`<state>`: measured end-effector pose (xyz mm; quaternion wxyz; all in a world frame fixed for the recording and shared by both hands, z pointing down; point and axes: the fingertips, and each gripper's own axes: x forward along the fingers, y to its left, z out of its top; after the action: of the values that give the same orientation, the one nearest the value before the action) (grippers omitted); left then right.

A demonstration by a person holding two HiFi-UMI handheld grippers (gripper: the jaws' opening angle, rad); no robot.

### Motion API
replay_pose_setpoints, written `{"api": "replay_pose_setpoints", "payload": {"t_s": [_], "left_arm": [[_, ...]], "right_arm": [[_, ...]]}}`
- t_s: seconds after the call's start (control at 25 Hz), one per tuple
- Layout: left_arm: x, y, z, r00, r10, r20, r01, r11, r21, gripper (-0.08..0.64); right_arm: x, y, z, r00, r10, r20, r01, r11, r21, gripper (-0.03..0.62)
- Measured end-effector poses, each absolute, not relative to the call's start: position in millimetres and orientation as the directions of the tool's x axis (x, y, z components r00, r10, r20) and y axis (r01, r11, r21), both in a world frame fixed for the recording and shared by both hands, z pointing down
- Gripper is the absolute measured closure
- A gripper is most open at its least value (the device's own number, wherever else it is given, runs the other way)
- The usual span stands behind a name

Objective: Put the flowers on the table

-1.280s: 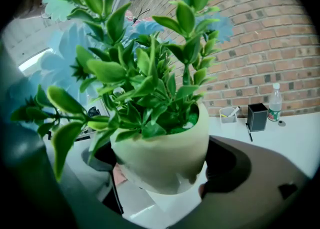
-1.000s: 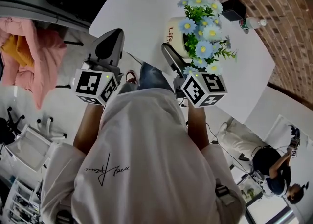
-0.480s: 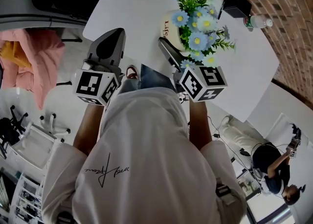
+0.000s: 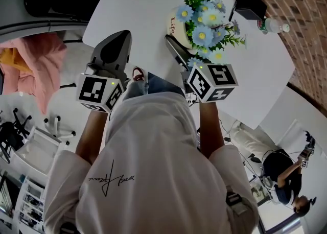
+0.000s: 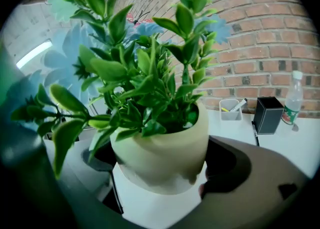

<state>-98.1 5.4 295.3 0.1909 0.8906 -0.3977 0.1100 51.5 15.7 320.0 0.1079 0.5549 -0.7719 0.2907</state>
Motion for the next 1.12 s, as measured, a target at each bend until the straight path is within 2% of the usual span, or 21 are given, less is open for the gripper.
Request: {"api": "replay_pose_setpoints", "payload": {"t_s": [0.52,1.12], "left_arm": [[-74.2,-2.8,313.4,0.672,-0.634,0.383,-0.73,-0.654,0.198,0.555],[-70.5,-45.6,331.9,0.662,-0.63,0.406,-0.739,-0.638,0.215,0.555]], "right_arm": [[64.7,1.4,344.2,-0.383,-0.788,0.481,-0.91,0.23,-0.346,0.091],[70.2,-37.0,364.7,-0.381,-0.775,0.504,-0.913,0.229,-0.338,0.09]]}}
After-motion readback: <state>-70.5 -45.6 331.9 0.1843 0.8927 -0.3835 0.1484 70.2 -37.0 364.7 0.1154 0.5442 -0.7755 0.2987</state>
